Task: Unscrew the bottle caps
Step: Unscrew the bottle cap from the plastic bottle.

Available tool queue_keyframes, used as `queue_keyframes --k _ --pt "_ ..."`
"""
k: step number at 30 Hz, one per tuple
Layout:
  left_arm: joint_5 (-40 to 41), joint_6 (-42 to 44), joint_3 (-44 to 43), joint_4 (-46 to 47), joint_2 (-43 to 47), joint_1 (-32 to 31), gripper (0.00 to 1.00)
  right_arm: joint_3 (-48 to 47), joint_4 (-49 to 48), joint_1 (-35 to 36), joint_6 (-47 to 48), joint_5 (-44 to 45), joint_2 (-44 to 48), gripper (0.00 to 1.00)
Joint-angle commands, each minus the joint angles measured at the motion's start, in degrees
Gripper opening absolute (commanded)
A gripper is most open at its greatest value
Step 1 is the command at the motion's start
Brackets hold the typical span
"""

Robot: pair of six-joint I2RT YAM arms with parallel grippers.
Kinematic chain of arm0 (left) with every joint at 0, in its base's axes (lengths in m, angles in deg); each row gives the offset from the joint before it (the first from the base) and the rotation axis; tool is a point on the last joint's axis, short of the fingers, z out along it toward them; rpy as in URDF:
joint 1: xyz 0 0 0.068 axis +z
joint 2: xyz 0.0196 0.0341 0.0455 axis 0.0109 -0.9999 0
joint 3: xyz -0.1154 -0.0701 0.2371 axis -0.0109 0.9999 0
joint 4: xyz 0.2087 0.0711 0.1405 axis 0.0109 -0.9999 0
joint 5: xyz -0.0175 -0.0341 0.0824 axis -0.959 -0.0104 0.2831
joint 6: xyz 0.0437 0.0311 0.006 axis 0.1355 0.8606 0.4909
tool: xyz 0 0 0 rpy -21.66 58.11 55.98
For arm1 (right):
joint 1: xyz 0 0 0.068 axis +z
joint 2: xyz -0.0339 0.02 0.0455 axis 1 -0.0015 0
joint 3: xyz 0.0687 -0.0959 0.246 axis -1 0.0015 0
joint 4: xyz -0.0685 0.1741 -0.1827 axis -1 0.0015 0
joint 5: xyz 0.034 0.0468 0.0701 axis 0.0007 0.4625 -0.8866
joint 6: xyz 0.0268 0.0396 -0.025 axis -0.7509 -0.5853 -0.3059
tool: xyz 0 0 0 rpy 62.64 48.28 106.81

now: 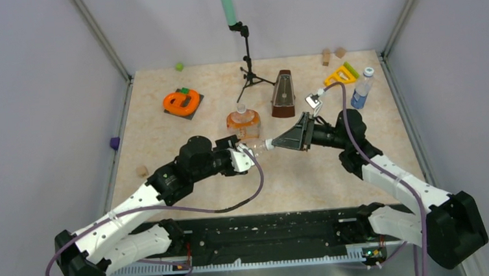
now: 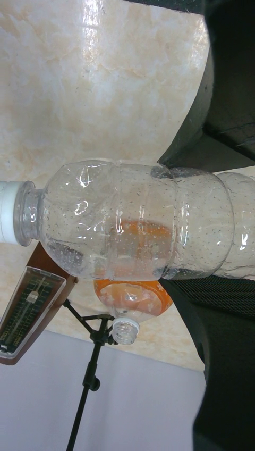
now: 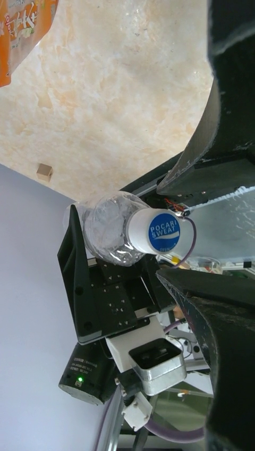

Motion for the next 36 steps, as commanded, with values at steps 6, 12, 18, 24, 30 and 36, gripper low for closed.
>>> queue_keyframes --k 6,12,18,24,30,36 --pt "-0.6 0.4 0.3 4.5 0.3 -0.3 0.0 1.0 -9.7 1.0 -3.1 -2.8 -2.4 0.48" --pt "-1.2 0.4 0.4 4.6 -0.1 -0.4 0.0 0.8 -9.9 1.3 -3.0 -3.3 -3.3 0.37" --pt "-2.0 0.1 0.0 4.6 -1.0 -0.4 0.0 0.6 -9.5 1.7 -2.2 -3.2 -4.1 0.35" --pt "-2.3 -0.3 -0.1 4.3 -1.2 -0.4 0.0 0.1 -7.4 1.8 -0.5 -2.8 -4.1 0.26" --pt "-2.4 -0.3 -0.2 3.9 -1.2 -0.4 0.0 -0.4 -3.6 1.8 2.8 -2.3 -4.3 0.38" --pt "-2.4 -0.3 -0.2 3.7 -1.4 -0.4 0.0 -0.5 -3.1 1.8 3.4 -1.9 -4.6 0.37"
